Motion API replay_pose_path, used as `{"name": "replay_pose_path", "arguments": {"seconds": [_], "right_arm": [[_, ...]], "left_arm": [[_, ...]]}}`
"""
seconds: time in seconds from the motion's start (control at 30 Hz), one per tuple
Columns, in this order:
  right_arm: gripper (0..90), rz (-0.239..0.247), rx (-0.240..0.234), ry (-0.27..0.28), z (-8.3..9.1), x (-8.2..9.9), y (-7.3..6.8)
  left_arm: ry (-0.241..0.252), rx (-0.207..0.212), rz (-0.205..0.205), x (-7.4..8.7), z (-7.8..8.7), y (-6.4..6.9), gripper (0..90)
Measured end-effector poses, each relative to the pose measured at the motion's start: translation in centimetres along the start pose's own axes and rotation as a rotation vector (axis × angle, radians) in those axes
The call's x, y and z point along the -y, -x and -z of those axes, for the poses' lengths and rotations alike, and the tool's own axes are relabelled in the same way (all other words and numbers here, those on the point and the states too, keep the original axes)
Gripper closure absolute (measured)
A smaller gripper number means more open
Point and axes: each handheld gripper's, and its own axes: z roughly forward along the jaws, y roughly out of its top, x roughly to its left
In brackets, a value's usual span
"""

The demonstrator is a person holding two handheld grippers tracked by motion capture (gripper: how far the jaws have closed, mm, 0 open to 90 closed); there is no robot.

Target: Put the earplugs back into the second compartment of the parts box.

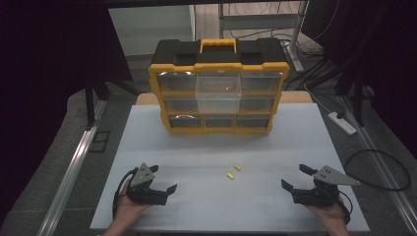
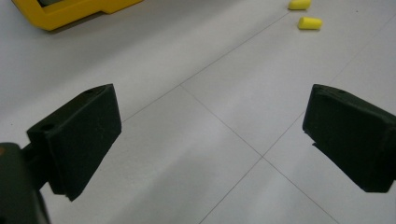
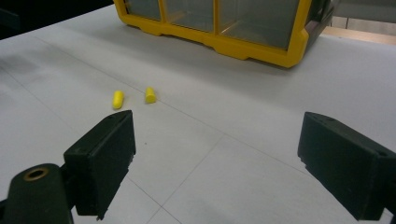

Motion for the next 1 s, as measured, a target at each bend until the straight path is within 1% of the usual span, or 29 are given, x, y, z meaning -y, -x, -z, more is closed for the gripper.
{"name": "replay_pose_path", "arguments": {"seconds": [0.13, 0.27, 0.5, 0.6, 0.73, 0.87, 1.0], "right_arm": [[11.5, -0.001, -0.001, -0.010, -0.21, 0.05, 0.07], [11.8, 0.001, -0.002, -0.014, -0.25, 0.09, 0.06], [13.3, 0.021, -0.006, -0.014, -0.27, -0.04, -0.09], [13.3, 0.023, -0.009, -0.026, -0.42, -0.03, -0.12], [14.0, 0.027, -0.010, -0.039, -0.56, -0.04, -0.29], [14.3, 0.020, -0.009, -0.035, -0.58, -0.15, -0.33], [14.5, 0.015, -0.014, -0.032, -0.64, -0.65, -0.49]], "left_arm": [[0.000, -0.004, 0.002, 0.08, 0.04, 0.09, 4.8], [-0.007, -0.009, -0.006, 0.20, 0.04, 0.16, 4.8], [-0.006, -0.010, -0.011, 0.27, 0.06, 0.25, 5.0], [-0.003, -0.009, -0.006, 0.30, 0.12, 0.24, 5.0], [-0.012, -0.012, -0.010, 0.31, 0.05, 0.23, 5.1], [-0.012, -0.011, -0.011, 0.29, 0.00, 0.25, 5.1], [-0.016, -0.011, -0.016, 0.18, -0.19, 0.22, 5.1]]}}
